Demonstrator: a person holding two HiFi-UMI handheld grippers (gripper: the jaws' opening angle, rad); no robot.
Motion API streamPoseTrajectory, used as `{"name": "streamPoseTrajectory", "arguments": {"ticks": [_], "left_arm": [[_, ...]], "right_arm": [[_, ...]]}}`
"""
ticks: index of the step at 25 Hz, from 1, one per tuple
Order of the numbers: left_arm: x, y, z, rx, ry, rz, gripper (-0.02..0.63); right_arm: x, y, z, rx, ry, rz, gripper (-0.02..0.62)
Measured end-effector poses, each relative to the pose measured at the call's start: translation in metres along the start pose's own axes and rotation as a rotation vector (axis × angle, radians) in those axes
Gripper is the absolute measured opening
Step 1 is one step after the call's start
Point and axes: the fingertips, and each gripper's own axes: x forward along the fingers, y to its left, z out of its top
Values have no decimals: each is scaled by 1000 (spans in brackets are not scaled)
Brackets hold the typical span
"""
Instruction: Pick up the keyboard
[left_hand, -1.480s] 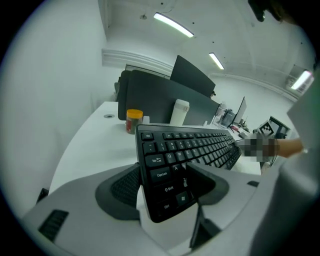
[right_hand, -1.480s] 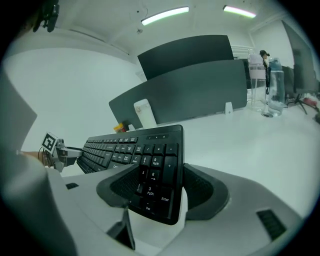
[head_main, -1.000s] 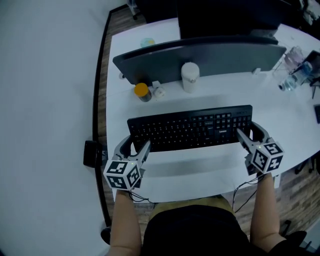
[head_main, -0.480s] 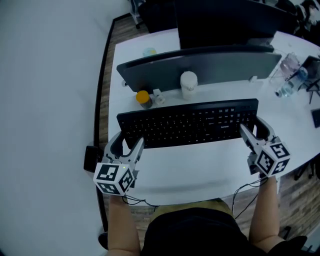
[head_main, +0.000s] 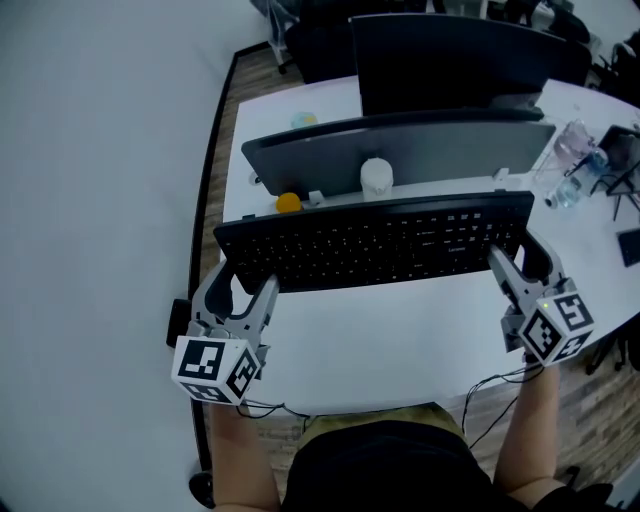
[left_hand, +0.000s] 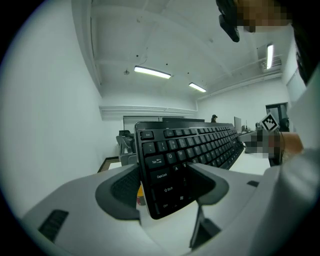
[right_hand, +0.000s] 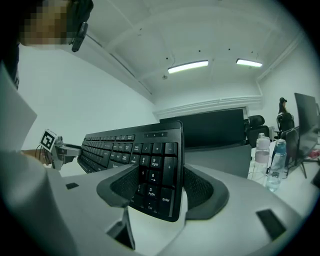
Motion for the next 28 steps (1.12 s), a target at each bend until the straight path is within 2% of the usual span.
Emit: {"name": "streamPoseTrajectory", "arguments": {"ticks": [21, 28], "left_arm": [[-69, 10, 70, 92, -234, 65, 290], [-81, -15, 100, 144, -275, 94, 287]], "right_arm": [[-45, 50, 85, -140, -223, -7, 293], [-65, 33, 104, -142, -281, 19, 293]]}}
